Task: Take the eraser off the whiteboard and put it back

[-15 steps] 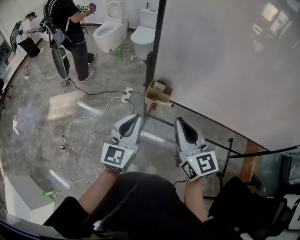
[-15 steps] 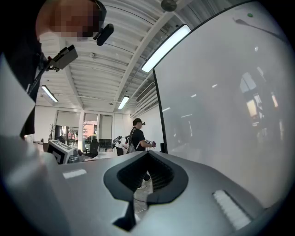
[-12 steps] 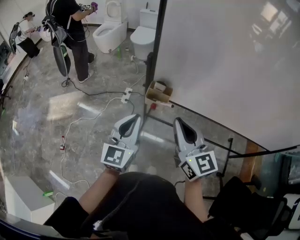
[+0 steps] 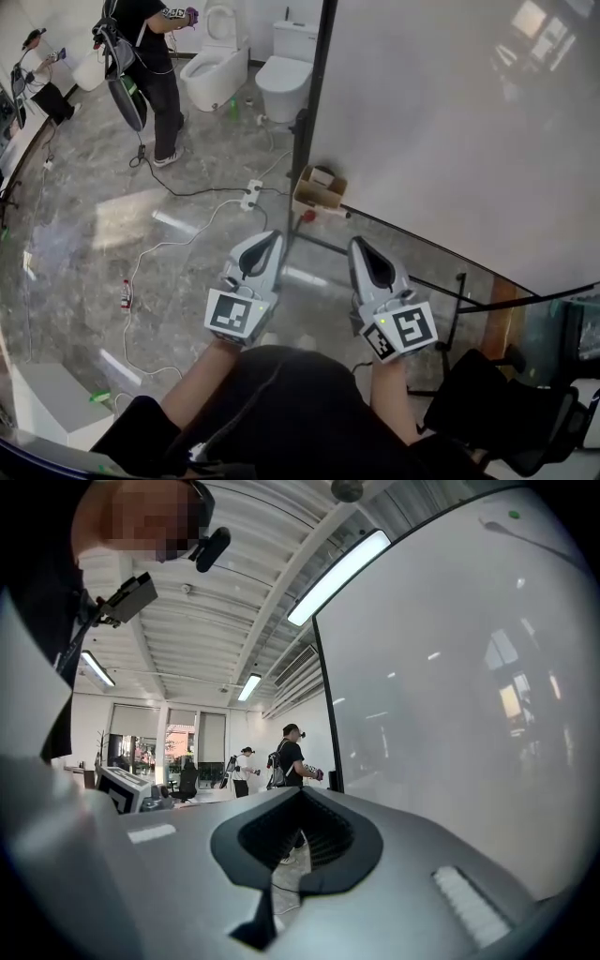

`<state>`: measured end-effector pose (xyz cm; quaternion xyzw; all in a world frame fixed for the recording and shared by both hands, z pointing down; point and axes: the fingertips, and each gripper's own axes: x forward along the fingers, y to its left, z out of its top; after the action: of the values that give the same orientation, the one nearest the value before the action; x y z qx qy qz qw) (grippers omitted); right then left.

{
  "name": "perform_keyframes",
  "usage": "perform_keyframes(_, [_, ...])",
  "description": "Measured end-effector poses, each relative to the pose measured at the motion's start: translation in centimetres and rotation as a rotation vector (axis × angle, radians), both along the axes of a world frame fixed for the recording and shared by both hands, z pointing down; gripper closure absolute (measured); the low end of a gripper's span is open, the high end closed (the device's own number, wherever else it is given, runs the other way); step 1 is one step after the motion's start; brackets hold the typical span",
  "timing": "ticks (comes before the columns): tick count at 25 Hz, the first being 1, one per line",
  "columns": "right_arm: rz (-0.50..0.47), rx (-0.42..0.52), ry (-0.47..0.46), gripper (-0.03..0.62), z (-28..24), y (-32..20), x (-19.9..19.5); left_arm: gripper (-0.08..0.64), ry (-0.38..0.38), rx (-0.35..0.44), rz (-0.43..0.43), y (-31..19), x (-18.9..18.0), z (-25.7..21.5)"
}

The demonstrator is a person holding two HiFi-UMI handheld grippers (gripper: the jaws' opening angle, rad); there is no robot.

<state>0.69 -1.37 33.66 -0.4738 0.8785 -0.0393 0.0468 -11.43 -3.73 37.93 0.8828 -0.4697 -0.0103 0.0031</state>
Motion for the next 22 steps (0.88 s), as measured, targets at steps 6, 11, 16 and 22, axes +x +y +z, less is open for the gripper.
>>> perform_keyframes(6, [-0.004, -0.019, -0.020, 0.583, 0.3, 0.0, -0.6, 0.555, 0.002, -0.010, 0.013, -0.1, -0.8, 0.5])
perform_keyframes(11, [0.021, -0.038, -0.020, 0.583, 0.8, -0.1, -0.8, 0.555, 0.003, -0.011, 0.027, -0.1, -1.5, 0.7])
perform_keyframes(16, [0.038, -0.047, -0.014, 0.583, 1.2, 0.3, -1.7, 0.555, 0.005, -0.012, 0.044, 0.1, -2.5, 0.8])
perform_keyframes(22, [0.063, -0.052, -0.007, 0.583, 1.5, 1.2, -3.1, 0.555, 0.019, -0.010, 0.074, 0.6, -3.8, 0.8])
